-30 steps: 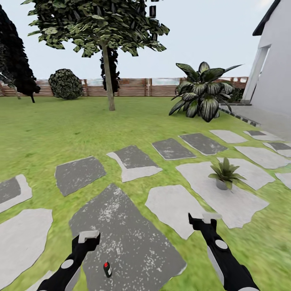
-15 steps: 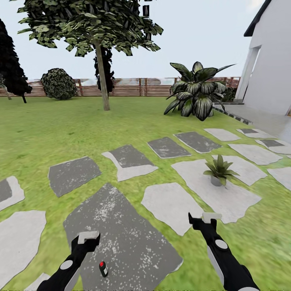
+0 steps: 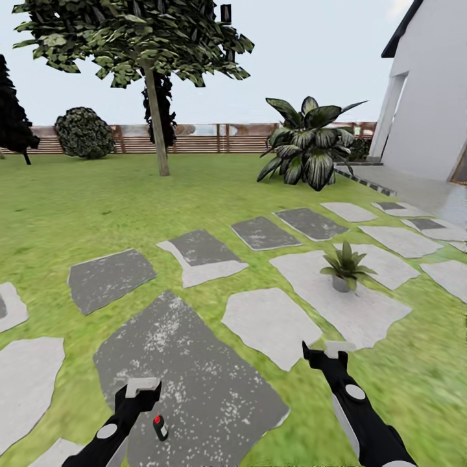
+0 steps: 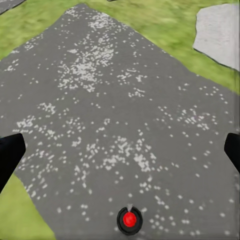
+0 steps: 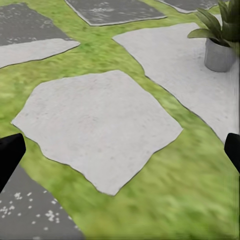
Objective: Pick up the pesticide atomizer in the garden and spray insectifuge to fully cover both potted plants in the garden.
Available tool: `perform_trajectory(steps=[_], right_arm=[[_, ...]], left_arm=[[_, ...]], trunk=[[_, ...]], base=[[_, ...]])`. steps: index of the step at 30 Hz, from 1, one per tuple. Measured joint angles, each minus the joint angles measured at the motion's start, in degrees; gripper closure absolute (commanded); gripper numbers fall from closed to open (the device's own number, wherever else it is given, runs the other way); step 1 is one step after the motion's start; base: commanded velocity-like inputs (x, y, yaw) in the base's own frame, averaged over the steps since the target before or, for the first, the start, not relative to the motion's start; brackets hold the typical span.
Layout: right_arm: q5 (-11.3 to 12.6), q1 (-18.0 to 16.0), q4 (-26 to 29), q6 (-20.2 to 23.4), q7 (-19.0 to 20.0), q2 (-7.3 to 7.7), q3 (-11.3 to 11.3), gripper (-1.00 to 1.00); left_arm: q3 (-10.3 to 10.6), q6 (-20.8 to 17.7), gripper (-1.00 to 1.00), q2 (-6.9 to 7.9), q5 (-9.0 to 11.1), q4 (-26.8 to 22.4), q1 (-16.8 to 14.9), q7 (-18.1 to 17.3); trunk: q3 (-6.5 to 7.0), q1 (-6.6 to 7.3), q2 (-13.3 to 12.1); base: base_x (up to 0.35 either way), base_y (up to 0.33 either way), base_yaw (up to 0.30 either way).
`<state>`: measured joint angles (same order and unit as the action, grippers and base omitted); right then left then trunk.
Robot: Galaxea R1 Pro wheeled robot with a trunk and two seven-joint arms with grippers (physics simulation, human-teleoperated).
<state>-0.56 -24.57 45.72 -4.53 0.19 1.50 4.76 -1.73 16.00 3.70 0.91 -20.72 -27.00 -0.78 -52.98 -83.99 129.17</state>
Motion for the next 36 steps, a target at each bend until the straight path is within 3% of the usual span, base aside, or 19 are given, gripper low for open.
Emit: perform_trajectory(steps=[16, 23, 36], right_arm=[[0.0, 0.0, 0.2, 0.1, -0.1, -0.07, -0.1, -1.00], [-0.1, 0.0, 0.0, 0.1, -0.1, -0.13, -0.1, -1.00], [0.0, 0.0, -0.2, 0.1, 0.0, -0.09, -0.1, -1.00]], left_arm=[[-0.2, 0.1, -1.00, 0.26, 0.3, 0.0, 0.0, 0.1], [-0.3, 5.5, -1.00, 0.26, 0.2, 2.7, 0.3, 0.1], [-0.2, 6.5, -1.00, 0.27, 0.2, 3.6, 0.4, 0.1]], trunk=[[-2.91, -3.52, 6.4], [-4.17, -5.05, 9.2], [-6.93, -7.72, 14.1]], base=[[0.000, 0.000, -0.009], [0.000, 0.000, 0.000], [0.000, 0.000, 0.000]])
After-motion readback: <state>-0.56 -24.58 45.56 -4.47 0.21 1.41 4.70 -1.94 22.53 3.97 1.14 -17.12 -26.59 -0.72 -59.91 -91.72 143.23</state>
